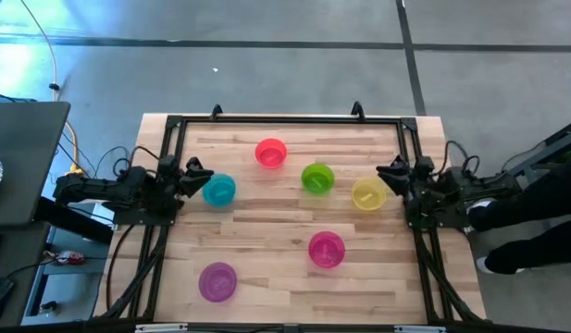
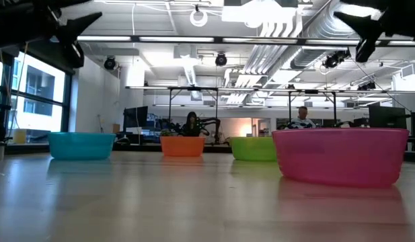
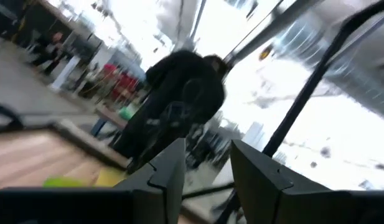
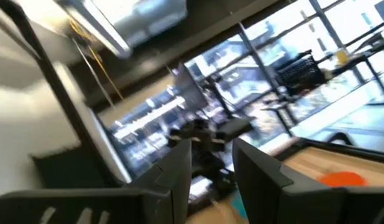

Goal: Nest bowls inside each other
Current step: Stack the yellow bowl on top of the green bowl

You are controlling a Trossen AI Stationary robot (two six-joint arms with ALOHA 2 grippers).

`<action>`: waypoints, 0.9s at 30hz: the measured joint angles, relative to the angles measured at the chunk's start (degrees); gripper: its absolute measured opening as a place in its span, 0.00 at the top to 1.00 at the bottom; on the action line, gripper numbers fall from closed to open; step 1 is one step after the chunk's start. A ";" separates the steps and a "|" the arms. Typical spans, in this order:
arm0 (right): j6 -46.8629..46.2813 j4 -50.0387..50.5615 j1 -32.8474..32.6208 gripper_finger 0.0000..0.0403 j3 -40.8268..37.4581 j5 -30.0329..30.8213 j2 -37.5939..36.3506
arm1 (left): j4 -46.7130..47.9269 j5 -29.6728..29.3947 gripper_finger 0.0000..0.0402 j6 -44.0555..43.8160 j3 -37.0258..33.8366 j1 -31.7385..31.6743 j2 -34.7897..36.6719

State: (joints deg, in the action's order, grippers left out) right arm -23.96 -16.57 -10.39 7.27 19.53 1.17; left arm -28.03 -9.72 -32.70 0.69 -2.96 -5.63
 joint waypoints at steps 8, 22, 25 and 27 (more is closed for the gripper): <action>-1.51 7.43 0.00 0.73 6.39 -2.36 6.59 | 9.84 1.33 0.62 1.81 2.68 0.09 -3.14; 2.34 24.02 0.73 0.73 25.55 -3.40 33.14 | 9.00 2.93 0.55 16.84 6.92 -0.01 -13.81; -2.68 37.35 2.46 0.73 32.33 1.82 36.61 | 11.47 2.97 0.55 17.30 8.09 -0.02 -14.19; -7.41 45.92 3.83 0.73 36.49 5.99 38.86 | 12.33 2.97 0.55 16.77 8.44 -0.02 -14.18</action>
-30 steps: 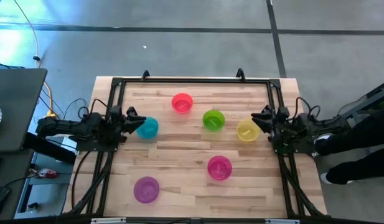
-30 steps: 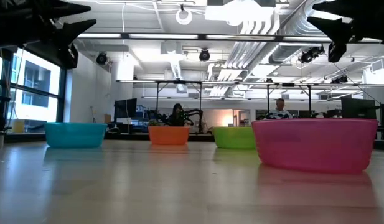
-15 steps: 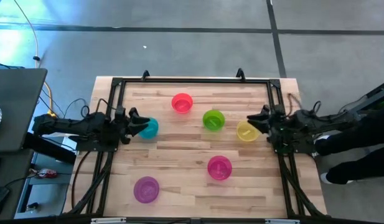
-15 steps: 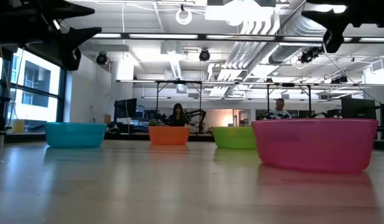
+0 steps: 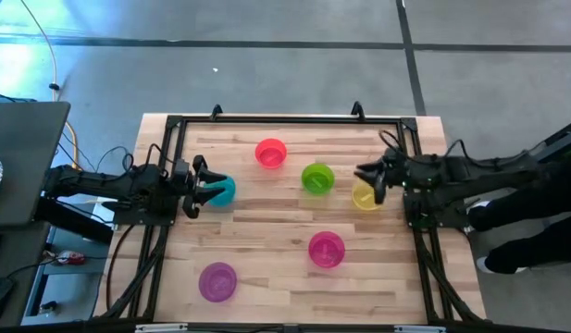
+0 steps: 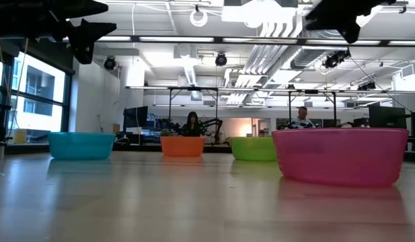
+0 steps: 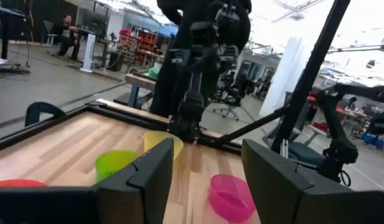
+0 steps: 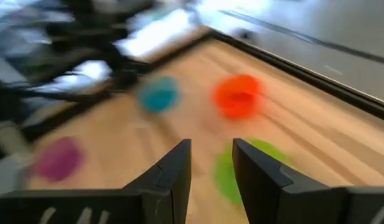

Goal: Nest bowls inside each other
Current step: Stack the yellow bowl on top of the green bowl

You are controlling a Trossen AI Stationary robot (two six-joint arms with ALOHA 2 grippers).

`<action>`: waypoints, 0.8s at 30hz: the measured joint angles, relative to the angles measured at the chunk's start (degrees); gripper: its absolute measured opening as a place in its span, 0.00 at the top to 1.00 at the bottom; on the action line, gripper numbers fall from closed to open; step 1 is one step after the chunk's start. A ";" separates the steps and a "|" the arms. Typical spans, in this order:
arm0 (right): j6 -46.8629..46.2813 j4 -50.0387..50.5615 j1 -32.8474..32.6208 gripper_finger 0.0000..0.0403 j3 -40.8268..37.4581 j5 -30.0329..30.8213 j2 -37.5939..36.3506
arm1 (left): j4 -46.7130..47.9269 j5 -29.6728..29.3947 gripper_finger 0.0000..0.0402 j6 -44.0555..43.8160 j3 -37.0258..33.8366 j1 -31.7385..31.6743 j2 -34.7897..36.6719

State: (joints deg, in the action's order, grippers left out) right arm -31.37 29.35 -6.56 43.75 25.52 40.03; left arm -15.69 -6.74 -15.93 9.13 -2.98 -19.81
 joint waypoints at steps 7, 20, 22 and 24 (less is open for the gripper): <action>-18.01 26.69 5.66 0.73 13.61 13.91 6.72 | 1.53 -0.20 0.55 -1.92 0.08 0.02 0.04; 7.98 15.96 6.53 0.73 16.10 -12.08 9.29 | 5.65 -0.82 0.55 -1.90 0.08 0.02 0.04; 10.75 11.75 6.52 0.73 16.10 -16.31 9.46 | 5.65 -0.83 0.55 -1.90 0.08 0.02 0.04; 12.27 7.23 6.51 0.73 16.08 -17.65 9.49 | 5.65 -0.83 0.55 -1.88 0.08 0.02 0.04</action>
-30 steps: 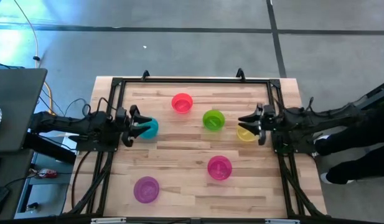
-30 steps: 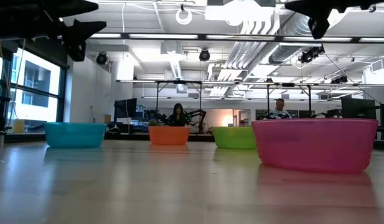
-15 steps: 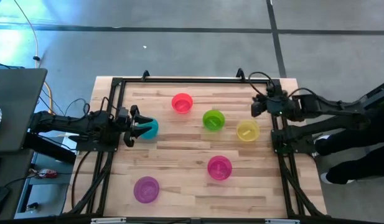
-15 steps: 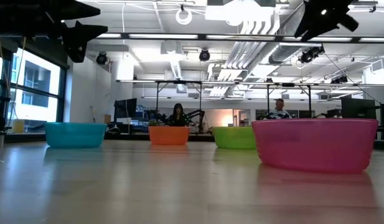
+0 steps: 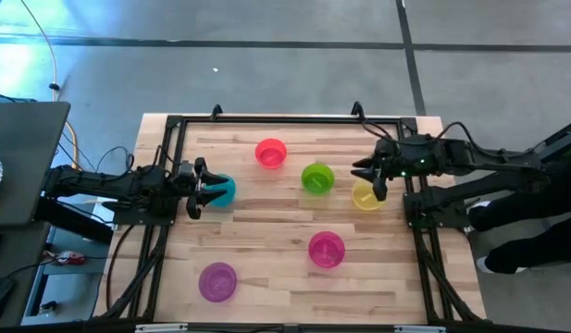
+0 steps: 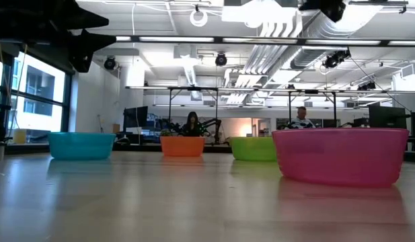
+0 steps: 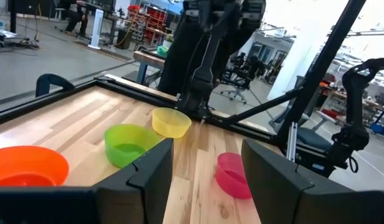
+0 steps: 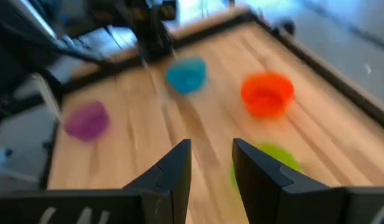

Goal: Nest bowls inside each other
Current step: Stack the yellow bowl on top of the green bowl

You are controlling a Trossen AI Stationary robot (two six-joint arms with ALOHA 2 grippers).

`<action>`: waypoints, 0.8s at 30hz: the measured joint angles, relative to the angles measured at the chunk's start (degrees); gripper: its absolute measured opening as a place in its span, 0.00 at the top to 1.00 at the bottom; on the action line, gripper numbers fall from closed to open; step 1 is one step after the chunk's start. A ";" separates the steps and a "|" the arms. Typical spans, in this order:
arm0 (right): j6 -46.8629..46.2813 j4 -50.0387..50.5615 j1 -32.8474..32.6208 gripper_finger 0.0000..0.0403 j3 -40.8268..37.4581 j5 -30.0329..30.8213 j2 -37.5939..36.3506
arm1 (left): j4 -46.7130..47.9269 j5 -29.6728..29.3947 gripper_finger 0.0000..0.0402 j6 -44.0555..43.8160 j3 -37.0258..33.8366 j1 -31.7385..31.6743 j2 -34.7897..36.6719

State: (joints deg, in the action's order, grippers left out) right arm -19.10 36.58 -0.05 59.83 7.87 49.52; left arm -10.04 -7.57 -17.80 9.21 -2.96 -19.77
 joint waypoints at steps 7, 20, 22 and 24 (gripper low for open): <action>4.76 -17.89 0.02 0.73 -0.02 -2.27 0.38 | -0.05 -0.07 0.55 -0.03 0.00 0.00 0.00; 5.22 -12.68 0.06 0.73 0.20 27.61 -1.49 | -0.53 -0.81 0.55 -1.53 0.00 0.02 0.00; 1.81 -8.03 0.06 0.73 0.22 28.85 -2.53 | -0.52 -0.72 0.55 -1.53 0.00 0.02 0.00; -2.00 -2.25 0.06 0.73 0.22 28.88 -3.45 | -0.60 -0.10 0.55 -1.53 0.00 0.02 0.00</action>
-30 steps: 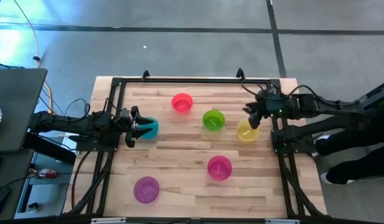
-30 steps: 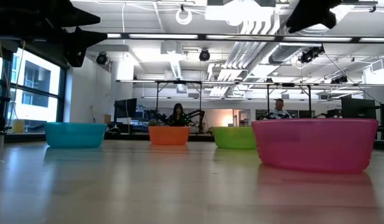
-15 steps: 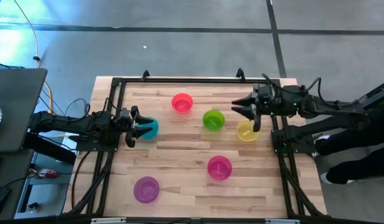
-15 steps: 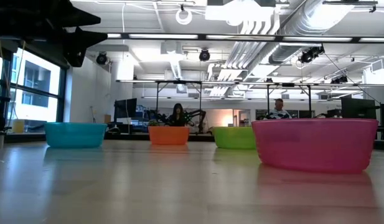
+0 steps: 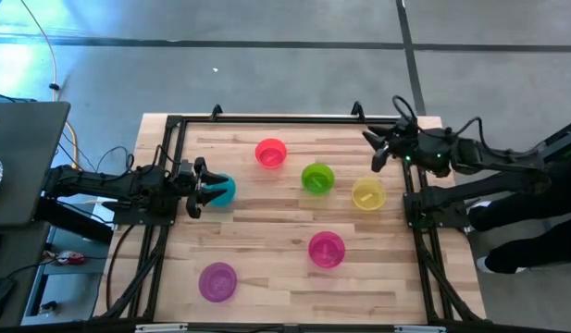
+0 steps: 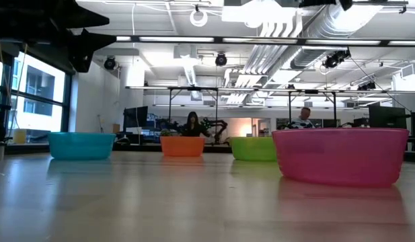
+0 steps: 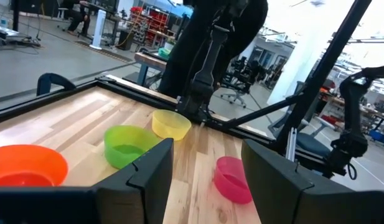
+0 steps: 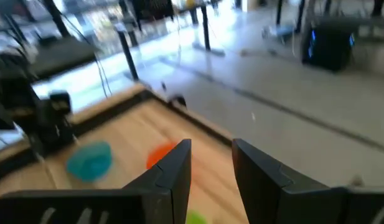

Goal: Nest bowls inside each other
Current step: Stack the yellow bowl on top of the green bowl

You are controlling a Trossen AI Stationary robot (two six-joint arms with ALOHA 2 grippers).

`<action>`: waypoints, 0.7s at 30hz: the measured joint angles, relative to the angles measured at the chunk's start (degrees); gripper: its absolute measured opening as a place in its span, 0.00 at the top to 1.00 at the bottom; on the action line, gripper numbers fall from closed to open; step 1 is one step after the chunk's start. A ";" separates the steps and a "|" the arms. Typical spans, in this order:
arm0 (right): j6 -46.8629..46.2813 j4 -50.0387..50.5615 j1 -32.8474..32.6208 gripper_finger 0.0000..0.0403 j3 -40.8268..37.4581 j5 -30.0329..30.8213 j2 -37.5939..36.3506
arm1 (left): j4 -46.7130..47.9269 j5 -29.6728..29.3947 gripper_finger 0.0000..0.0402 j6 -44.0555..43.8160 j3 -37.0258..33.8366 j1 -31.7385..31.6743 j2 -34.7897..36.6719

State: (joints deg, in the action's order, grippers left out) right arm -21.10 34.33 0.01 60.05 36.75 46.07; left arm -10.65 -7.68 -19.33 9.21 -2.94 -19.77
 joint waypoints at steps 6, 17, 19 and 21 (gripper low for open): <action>-12.41 15.69 0.00 0.73 0.00 -4.66 -0.69 | -3.67 2.48 0.55 0.00 0.00 -0.02 0.00; -21.74 22.93 0.00 0.73 0.00 -9.32 0.38 | -5.68 -8.20 0.55 -1.35 0.00 -0.02 0.00; -23.86 25.55 0.00 0.73 0.00 -9.37 0.44 | -4.87 -8.14 0.55 -1.22 0.00 -0.02 0.00; -27.92 30.60 0.00 0.73 0.00 -9.39 0.51 | -3.66 -8.12 0.55 -1.09 0.00 -0.02 0.00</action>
State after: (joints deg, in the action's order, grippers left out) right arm -49.01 64.93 0.01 60.05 27.36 46.58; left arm -14.30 -15.80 -20.43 9.21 -2.96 -19.77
